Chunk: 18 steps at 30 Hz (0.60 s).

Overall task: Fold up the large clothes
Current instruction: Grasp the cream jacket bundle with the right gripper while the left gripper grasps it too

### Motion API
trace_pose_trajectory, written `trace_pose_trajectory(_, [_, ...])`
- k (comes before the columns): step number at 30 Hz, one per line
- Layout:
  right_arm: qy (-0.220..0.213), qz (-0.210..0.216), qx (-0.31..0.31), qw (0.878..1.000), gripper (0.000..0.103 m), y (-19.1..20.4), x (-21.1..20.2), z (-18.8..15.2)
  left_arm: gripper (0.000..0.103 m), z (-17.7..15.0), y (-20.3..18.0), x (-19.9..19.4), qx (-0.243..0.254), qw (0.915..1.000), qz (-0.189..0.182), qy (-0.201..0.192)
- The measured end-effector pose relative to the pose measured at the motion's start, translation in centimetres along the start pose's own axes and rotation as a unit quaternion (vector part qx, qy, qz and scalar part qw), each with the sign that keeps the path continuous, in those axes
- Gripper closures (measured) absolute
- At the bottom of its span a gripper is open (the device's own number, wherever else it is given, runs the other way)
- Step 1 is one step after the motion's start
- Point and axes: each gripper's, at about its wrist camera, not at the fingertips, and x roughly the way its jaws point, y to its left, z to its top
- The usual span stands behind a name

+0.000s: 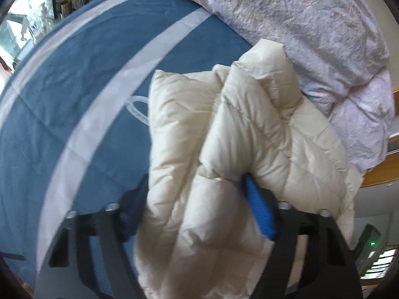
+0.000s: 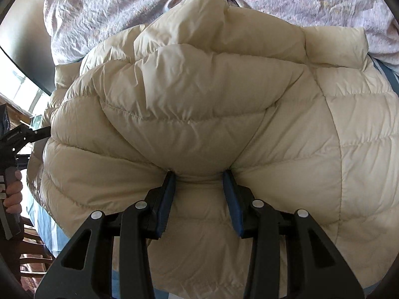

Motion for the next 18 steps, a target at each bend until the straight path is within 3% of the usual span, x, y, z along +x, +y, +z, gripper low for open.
trace_pose_trajectory(3, [-0.001, 0.0, -0.001, 1.0, 0.06, 0.0, 0.1, 0.0, 0.057, -0.1, -0.6, -0.2, 0.006, 0.9999, -0.012, -0.007])
trace_pose_trajectory(5, [-0.003, 0.001, -0.001, 1.0, 0.06, -0.1, 0.0, -0.1, 0.077, -0.3, -1.1, -0.8, 0.012, 0.9995, -0.024, -0.016])
trace_pose_trajectory(7, [-0.004, 0.001, -0.001, 1.0, 0.06, -0.2, 0.0, -0.2, 0.085, -0.5, -1.7, -1.8, 0.017, 0.9988, -0.034, -0.03])
trace_pose_trajectory(18, [-0.011, 0.01, 0.002, 1.0, 0.061, -0.7, -0.2, -0.7, 0.09, -1.7, -5.9, -7.5, 0.033, 0.9894, -0.113, -0.086])
